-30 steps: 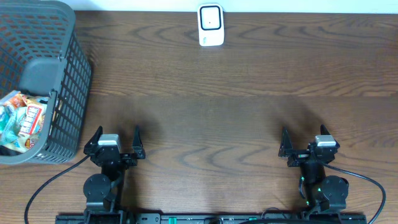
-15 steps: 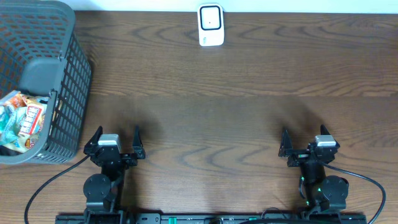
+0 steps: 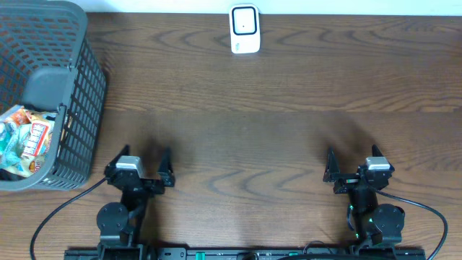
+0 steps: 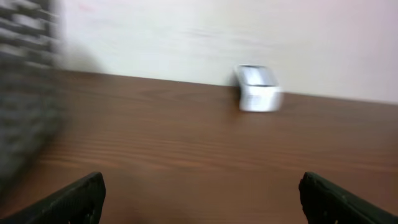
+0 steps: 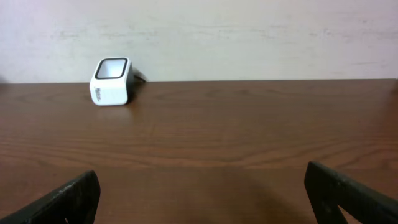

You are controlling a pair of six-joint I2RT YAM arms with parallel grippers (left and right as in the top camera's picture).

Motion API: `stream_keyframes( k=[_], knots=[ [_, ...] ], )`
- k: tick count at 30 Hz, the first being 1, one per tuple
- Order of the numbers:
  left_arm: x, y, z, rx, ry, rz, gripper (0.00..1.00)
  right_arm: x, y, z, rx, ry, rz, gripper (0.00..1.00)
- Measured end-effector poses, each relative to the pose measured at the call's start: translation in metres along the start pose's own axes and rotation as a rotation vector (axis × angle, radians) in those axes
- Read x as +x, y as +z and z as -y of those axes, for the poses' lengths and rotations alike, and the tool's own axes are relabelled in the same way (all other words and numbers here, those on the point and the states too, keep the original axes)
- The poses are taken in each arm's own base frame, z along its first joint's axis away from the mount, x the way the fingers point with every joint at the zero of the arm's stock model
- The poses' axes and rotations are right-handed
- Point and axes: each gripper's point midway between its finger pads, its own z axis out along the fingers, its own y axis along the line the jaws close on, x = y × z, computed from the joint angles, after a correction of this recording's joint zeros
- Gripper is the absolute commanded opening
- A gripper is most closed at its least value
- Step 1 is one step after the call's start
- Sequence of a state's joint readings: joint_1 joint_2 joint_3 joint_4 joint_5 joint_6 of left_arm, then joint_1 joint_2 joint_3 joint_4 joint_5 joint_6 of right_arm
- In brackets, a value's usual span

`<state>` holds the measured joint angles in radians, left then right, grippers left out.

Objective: Scan the item barcode
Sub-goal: 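Move the left gripper up and into the grey basket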

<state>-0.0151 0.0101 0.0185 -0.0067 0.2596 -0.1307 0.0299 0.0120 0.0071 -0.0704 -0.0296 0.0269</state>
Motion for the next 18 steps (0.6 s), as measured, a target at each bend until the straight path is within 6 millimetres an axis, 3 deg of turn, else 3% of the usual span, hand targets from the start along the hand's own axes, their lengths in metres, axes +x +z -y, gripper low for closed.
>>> stream_keyframes(
  k=[5, 7, 8, 12, 18],
  knots=[
    [0.000, -0.002, 0.028, 0.163, -0.129, -0.021, 0.98, 0.000, 0.000, 0.000, 0.000, 0.000, 0.000, 0.99],
    [-0.011, -0.004, 0.037, 0.215, -0.169, 0.018, 0.98, 0.000, 0.000, 0.000, 0.000, 0.000, 0.000, 0.99],
    [-0.022, -0.005, 0.042, 0.243, -0.172, 0.067, 0.98, 0.000, 0.000, 0.000, 0.000, 0.000, 0.000, 0.99],
    [-0.104, -0.034, 0.064, 0.360, -0.112, 0.407, 0.98, 0.000, 0.000, 0.000, 0.001, 0.000, -0.001, 0.99],
    [-0.165, -0.061, 0.057, 0.302, -0.166, 0.612, 0.98, 0.000, 0.000, 0.000, 0.001, 0.000, 0.000, 0.99]
  ],
)
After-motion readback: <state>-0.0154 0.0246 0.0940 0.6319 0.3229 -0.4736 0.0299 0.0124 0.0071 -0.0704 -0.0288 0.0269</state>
